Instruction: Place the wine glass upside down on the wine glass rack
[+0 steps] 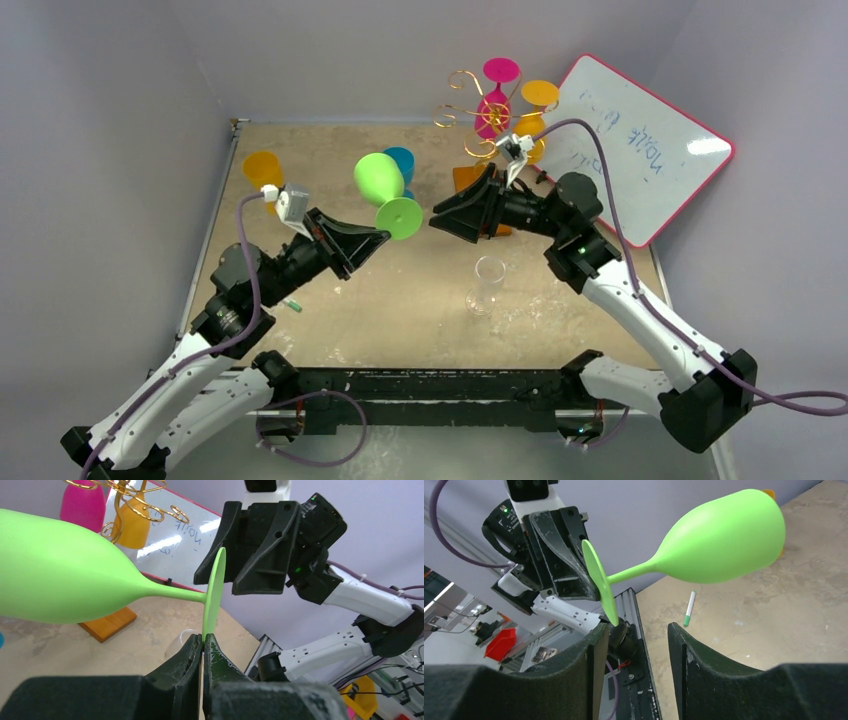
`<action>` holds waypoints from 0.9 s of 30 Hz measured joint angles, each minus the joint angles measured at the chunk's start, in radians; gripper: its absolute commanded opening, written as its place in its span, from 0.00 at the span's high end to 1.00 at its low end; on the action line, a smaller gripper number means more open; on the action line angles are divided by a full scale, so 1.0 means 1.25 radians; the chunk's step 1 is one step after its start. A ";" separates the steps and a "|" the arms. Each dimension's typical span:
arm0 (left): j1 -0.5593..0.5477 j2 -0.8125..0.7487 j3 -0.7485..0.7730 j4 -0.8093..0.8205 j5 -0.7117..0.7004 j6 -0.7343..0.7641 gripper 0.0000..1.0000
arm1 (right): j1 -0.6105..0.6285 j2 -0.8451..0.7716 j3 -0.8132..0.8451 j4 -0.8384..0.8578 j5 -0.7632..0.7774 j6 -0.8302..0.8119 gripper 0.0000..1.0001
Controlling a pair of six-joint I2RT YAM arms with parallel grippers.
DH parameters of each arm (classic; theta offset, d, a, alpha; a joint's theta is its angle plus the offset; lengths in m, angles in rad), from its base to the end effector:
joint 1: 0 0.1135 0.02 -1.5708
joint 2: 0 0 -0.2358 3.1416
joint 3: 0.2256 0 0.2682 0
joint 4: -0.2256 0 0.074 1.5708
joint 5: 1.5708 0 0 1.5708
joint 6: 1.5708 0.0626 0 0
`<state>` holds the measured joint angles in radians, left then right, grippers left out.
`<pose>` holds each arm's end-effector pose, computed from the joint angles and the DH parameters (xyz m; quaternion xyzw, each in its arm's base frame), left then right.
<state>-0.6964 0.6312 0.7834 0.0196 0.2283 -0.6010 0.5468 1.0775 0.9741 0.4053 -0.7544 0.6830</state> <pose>0.1535 -0.1468 0.3747 0.1176 0.6348 -0.5177 0.5615 0.2244 0.1868 0.3894 -0.2585 0.5700 0.6103 0.4857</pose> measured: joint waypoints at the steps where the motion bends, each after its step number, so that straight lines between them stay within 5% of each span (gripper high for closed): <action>1: 0.000 0.001 0.000 0.007 0.002 -0.012 1.00 | 0.005 0.005 0.001 -0.001 0.000 0.002 0.50; 14: 0.000 0.032 -0.001 0.056 0.027 -0.096 1.00 | 0.041 0.034 0.004 0.050 0.001 0.056 0.56; 23: 0.000 0.030 -0.008 0.073 0.034 -0.118 1.00 | 0.056 0.039 0.013 0.074 0.007 0.094 1.00; 27: 0.000 0.019 -0.008 0.067 0.031 -0.116 1.00 | 0.060 0.039 0.013 0.088 0.009 0.112 1.00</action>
<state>-0.6960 0.6548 0.7734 0.1036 0.2668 -0.7460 0.6224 1.1263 0.9909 0.5152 -0.7425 0.8230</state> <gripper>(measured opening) 0.010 0.012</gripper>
